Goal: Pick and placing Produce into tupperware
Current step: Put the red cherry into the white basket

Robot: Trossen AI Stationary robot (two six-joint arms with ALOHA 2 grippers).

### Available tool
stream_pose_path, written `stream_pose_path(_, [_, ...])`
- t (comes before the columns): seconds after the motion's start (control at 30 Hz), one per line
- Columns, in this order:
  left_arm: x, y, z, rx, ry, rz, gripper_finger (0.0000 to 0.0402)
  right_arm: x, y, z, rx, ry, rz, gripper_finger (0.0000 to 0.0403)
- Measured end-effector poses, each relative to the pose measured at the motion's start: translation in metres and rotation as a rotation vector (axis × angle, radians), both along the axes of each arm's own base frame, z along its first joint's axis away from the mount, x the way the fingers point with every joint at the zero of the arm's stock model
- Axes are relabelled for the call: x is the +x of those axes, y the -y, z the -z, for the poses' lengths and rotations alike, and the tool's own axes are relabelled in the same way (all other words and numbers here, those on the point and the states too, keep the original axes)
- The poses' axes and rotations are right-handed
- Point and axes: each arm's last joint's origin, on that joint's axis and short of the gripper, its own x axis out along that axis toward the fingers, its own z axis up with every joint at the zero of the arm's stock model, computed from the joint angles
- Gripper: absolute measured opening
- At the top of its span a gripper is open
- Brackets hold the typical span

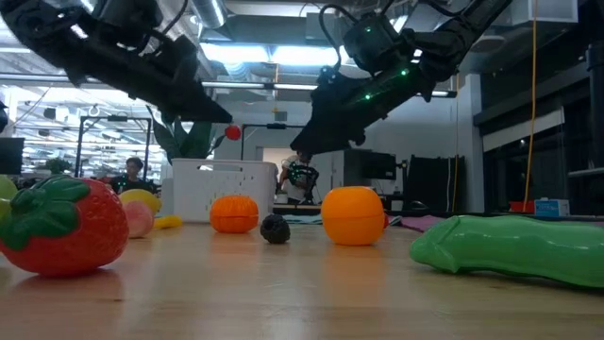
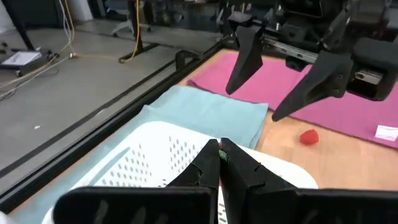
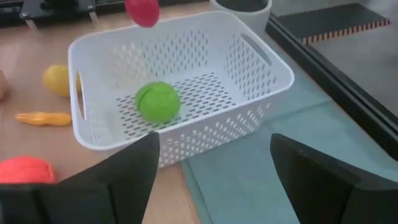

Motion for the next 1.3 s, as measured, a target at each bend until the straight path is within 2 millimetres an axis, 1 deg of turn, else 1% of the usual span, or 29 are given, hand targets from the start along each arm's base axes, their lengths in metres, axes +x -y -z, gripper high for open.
stream_pose_path(0.27, [0.021,-0.005,-0.029,-0.058,-0.25,-0.002,0.0,-0.001,0.0,0.001,-0.019,-0.023,-0.015,0.0307])
stream_pose_path(0.37, [0.032,-0.009,-0.033,-0.07,-0.34,-0.002,0.0,-0.001,0.0,0.001,-0.02,-0.024,-0.015,0.0307])
stream_pose_path(0.53, [0.047,-0.022,-0.035,-0.077,-0.464,-0.018,0.0,-0.001,0.0,0.001,-0.03,-0.028,-0.022,0.0307])
stream_pose_path(0.67, [0.057,-0.029,-0.036,-0.074,-0.5,-0.002,0.0,-0.001,-0.001,0.002,-0.036,-0.043,-0.03,0.0307])
stream_pose_path(0.77, [0.061,-0.033,-0.031,-0.097,-0.513,0.021,0.0,-0.002,-0.001,0.002,-0.036,-0.046,-0.03,0.0307])
stream_pose_path(1.03, [0.067,-0.044,-0.013,-0.129,-0.567,0.002,0.0,-0.002,-0.001,0.002,-0.037,-0.047,-0.03,0.0307])
stream_pose_path(1.3, [0.076,-0.052,0.009,-0.165,-0.616,0.011,0.0,-0.002,-0.001,0.002,-0.037,-0.047,-0.03,0.0307])
